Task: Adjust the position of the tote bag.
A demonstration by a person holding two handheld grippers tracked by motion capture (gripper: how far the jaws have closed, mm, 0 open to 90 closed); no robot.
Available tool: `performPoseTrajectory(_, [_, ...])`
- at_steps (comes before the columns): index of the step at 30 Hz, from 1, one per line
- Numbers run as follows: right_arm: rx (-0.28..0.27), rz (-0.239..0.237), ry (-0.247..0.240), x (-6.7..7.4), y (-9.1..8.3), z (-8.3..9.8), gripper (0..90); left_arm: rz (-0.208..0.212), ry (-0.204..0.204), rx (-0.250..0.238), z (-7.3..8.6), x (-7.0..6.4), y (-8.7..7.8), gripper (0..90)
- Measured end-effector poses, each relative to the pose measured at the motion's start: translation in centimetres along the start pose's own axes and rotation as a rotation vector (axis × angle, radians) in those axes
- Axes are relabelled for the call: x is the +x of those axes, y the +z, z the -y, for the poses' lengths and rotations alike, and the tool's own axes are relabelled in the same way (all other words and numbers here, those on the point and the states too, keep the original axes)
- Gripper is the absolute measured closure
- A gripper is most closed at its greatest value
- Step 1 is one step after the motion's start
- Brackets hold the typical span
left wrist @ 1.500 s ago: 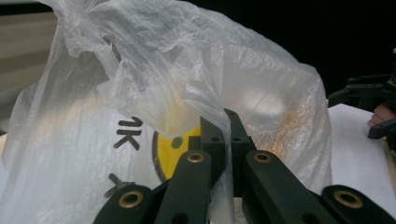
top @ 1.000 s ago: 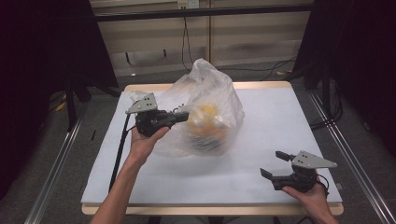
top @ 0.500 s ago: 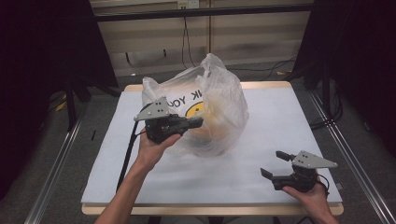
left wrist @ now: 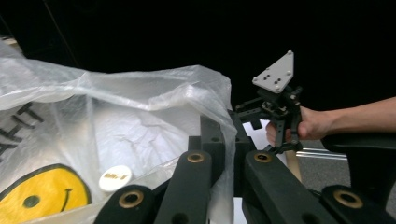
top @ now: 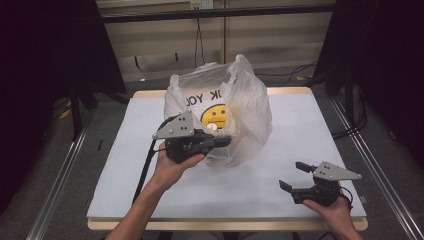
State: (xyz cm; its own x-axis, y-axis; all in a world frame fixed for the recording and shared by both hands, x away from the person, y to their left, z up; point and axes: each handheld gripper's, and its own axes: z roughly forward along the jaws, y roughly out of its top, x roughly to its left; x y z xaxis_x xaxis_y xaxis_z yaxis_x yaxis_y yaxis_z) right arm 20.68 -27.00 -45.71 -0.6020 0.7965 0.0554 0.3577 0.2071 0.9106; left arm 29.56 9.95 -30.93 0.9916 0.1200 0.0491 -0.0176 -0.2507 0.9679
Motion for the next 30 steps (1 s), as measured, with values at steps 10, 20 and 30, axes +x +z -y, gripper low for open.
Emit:
performPoseTrajectory(10, [-0.006, -0.004, 0.000, -0.1, -0.1, 0.0, 13.1, 0.002, -0.009, 0.022, 0.5, 0.1, 0.5, 81.8])
performPoseTrajectory(20, [-0.066, 0.003, -0.012, -0.1, -0.5, -2.0, 19.1, -0.070, -0.052, 0.022, 1.0, 0.6, -1.7, 47.6])
performPoseTrajectory(30, [-0.127, -0.084, -0.057, 0.6, 1.2, -7.1, 27.7, -0.176, -0.108, 0.005, 1.9, 2.2, -5.3, 39.3])
